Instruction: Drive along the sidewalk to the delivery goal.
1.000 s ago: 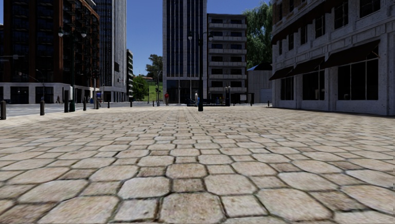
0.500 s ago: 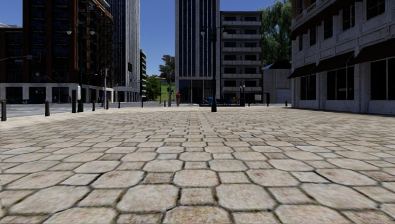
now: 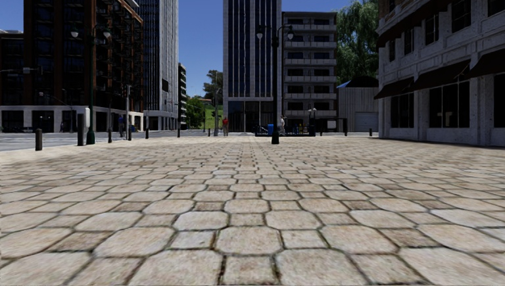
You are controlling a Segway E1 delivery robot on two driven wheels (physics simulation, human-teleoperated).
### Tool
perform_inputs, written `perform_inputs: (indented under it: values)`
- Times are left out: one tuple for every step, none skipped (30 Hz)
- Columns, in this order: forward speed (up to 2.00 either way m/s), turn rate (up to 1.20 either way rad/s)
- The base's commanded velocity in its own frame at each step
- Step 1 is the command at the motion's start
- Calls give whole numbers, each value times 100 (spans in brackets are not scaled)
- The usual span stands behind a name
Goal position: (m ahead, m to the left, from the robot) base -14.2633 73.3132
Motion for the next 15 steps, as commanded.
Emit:
perform_inputs:
  values:
    - [200, 0]
    - [200, 0]
    - [200, 0]
    - [200, 0]
    - [200, 0]
    - [200, 0]
    - [200, 0]
    - [200, 0]
    - [200, 0]
    - [200, 0]
    - [200, 0]
    - [200, 0]
    - [200, 0]
    - [200, 0]
    - [200, 0]
